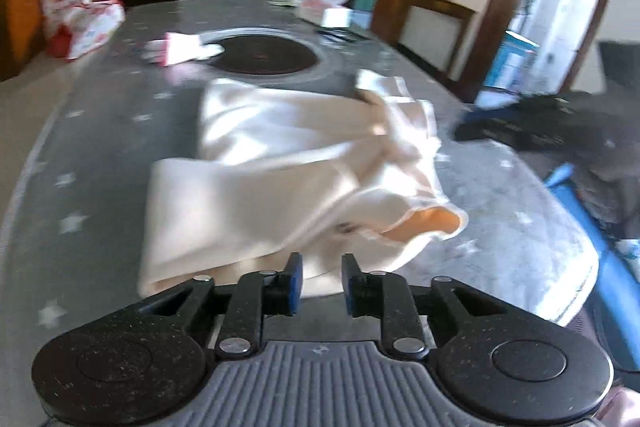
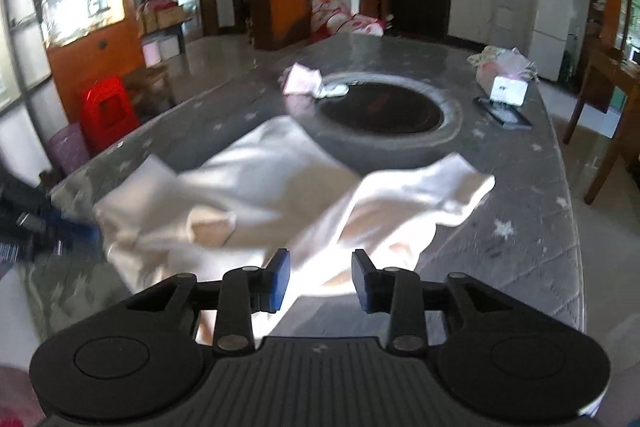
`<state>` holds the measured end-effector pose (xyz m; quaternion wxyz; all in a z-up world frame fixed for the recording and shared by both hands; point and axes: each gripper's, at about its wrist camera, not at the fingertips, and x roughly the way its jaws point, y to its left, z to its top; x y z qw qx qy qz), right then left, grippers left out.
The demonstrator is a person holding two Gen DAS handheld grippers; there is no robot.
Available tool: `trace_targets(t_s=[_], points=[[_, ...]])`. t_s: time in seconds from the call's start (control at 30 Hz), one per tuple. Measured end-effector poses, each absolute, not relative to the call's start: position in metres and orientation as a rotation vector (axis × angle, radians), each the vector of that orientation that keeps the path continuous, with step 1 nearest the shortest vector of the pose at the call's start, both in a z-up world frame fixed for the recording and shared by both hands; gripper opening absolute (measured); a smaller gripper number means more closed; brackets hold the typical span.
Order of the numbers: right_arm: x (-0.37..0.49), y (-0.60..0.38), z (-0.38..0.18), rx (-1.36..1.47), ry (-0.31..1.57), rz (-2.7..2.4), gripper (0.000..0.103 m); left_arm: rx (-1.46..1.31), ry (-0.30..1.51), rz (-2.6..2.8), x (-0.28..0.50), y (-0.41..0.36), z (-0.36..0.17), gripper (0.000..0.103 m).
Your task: Fold clothes
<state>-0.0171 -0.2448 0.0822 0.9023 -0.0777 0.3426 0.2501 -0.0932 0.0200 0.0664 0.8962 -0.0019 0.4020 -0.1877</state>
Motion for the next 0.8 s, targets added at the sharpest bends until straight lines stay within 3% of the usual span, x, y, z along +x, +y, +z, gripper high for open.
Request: trace_targets(t_s=[0.07, 0.2, 0.3, 0.47, 0.8], points=[[-0.007, -0.244, 0.082, -0.142, 0.701, 0.497, 0.04, 0.007, 0.836, -0.409, -0.087, 0.005, 0.063, 0.037], [0.015, -0.244, 0.079, -0.097, 0.697, 0.451, 0.044, 0.037, 0.849, -0.437, -0.076, -0.024, 0.052, 0.042], [0.03, -0.245, 0.075, -0.068, 0.702, 0.427, 0.045, 0.052, 0.864, -0.437, -0.071, -0.03, 0.043, 0.035], [0.056, -0.245, 0.069, -0.033, 0.712, 0.397, 0.046, 0.039, 0.871, -0.436, -0.07, -0.024, 0.039, 0.015], [0.118, -0.242, 0.049, 0.02, 0.768, 0.303, 0.048, 0.072, 0.767, -0.565, -0.121, -0.008, 0.055, 0.013]])
